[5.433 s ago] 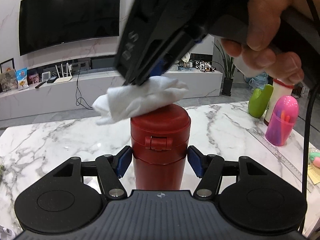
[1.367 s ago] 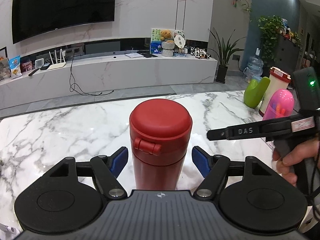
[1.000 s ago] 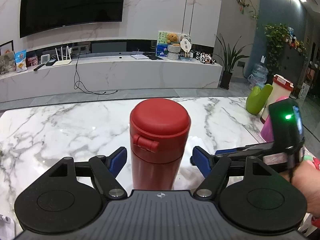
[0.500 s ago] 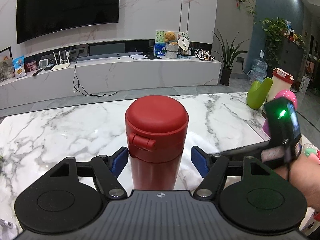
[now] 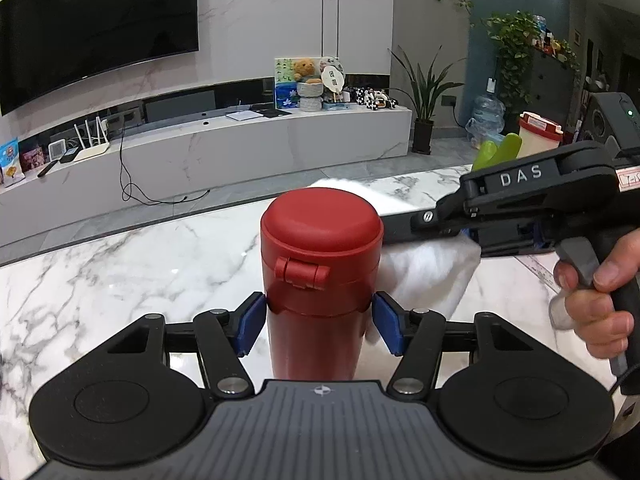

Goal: Clean container

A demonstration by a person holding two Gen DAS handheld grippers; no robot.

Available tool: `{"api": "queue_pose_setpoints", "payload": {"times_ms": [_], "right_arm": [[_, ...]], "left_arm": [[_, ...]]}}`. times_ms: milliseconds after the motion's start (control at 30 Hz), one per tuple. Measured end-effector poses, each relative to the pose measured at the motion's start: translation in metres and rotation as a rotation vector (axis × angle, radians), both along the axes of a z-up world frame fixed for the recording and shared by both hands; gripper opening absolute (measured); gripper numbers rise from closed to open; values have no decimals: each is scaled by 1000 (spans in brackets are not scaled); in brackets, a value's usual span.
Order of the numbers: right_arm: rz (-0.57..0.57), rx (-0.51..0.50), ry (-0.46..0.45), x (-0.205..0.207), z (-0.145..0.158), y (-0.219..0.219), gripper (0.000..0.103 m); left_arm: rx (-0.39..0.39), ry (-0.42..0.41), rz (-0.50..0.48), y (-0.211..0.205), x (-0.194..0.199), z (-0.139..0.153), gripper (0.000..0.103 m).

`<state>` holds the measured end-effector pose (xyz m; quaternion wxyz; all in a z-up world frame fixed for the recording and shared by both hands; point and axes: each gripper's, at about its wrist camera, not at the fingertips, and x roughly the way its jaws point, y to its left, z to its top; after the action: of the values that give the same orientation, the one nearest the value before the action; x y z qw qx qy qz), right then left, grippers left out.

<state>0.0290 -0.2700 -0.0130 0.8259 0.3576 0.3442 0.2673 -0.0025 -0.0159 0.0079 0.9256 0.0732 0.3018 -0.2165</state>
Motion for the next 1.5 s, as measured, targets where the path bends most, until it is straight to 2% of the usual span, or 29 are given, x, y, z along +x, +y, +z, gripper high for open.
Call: {"api": "queue_pose_setpoints", "payload": {"times_ms": [200,733,1033,1233,1367,1500], "right_arm": [[46,-6,50,0,-9,13,16],[117,-243,193,19,-53,50,16],[72,-338,137,20,-43,41,16],[14,-534,133,28,-43,29,16],[9,-597,175,31,-55,24,19],[-19,-672,160,30,-52,19,23]], "left_arm": [[-3,23,22,5,2,0,56],[-3,44,22,8,5,1,56],[-10,51,33,8,5,1,57],[-3,46,41,6,4,0,57],[-3,48,49,7,4,0,59],[-4,41,52,7,3,2,60]]}}
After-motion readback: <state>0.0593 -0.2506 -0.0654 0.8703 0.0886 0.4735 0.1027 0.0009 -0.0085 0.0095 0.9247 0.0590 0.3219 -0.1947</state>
